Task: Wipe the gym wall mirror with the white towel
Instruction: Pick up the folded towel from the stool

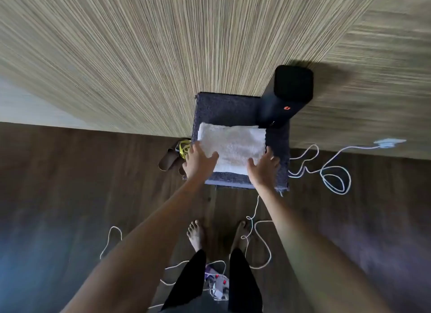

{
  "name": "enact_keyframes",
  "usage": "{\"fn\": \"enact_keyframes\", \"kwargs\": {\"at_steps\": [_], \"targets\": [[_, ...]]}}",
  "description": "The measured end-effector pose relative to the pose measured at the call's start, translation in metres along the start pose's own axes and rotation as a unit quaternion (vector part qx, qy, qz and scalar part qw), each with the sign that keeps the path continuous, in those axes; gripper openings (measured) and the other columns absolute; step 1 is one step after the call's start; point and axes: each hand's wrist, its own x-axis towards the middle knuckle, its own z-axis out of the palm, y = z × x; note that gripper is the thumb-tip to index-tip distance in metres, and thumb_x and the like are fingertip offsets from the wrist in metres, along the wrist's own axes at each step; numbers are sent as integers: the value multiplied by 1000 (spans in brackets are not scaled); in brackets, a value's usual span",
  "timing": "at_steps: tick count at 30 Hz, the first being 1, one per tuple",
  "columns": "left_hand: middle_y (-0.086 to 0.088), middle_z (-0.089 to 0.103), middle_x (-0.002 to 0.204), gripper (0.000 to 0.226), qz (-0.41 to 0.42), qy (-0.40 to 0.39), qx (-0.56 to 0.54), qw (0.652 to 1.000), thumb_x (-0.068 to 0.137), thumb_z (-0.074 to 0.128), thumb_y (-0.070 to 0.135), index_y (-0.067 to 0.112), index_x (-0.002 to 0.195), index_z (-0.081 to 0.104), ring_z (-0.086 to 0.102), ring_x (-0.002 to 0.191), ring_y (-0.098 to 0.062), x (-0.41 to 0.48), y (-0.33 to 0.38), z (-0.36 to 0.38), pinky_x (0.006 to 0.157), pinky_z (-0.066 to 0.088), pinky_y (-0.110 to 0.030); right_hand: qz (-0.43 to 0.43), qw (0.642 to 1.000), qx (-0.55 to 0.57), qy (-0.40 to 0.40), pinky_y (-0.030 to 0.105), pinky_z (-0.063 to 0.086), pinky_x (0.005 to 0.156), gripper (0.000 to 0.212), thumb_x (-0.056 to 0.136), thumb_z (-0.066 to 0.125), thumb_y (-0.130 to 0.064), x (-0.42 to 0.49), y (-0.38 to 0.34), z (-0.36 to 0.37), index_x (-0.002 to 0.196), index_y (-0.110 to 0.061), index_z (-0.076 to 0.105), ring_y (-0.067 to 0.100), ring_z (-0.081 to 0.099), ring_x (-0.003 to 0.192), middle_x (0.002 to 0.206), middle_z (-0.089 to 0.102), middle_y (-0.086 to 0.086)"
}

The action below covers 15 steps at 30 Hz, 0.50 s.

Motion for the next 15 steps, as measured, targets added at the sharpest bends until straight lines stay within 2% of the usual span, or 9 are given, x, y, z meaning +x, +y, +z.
{"fn": "enact_keyframes", "kwargs": {"at_steps": [2,4,6,9,11,13,15], "targets": [[-10,37,150,72,-56,16,11,998,89,65,37,14,149,32,35,138,-33,5,6,5,112,29,-49,46,998,-27,-16,53,34,106,70,96,58,-26,10,-7,-2,155,-10,22,44,25,139,152,24,24],[-13,45,142,70,-100,15,-53,993,87,69,32,10,143,34,44,131,-36,12,7,8,109,38,-49,76,996,-36,-37,53,36,106,70,96,60,-27,22,-14,-6,153,-9,23,45,24,140,154,19,24],[-11,57,125,58,-113,-3,-129,985,87,71,25,6,134,42,57,116,-36,17,3,8,100,48,-47,98,993,-15,-59,52,39,104,72,94,65,-27,28,-15,-7,151,-6,26,46,31,137,153,18,24],[-13,64,109,36,-83,-69,-141,984,91,67,17,3,123,60,62,98,-31,20,6,4,87,52,-39,96,992,31,-73,49,47,96,67,91,68,-22,28,-12,-11,143,0,33,46,48,123,148,26,26],[-12,65,104,26,-69,-100,-176,977,89,61,15,7,114,61,62,94,-31,12,10,1,85,53,-41,99,989,72,-80,43,49,85,63,90,68,-20,24,-11,-16,140,1,35,40,55,113,139,42,24],[-16,66,112,40,-60,-116,-217,967,81,57,18,9,120,57,64,101,-36,4,10,-4,91,54,-48,108,983,91,-118,36,45,72,57,91,64,-18,17,-12,-22,139,0,38,28,53,97,126,51,17],[-19,64,117,42,-50,-139,-259,955,87,53,7,9,129,52,63,104,-38,-5,9,-10,92,53,-51,131,969,115,-176,31,37,61,41,91,62,-19,10,-16,-33,126,-3,50,20,45,79,99,50,11]]}}
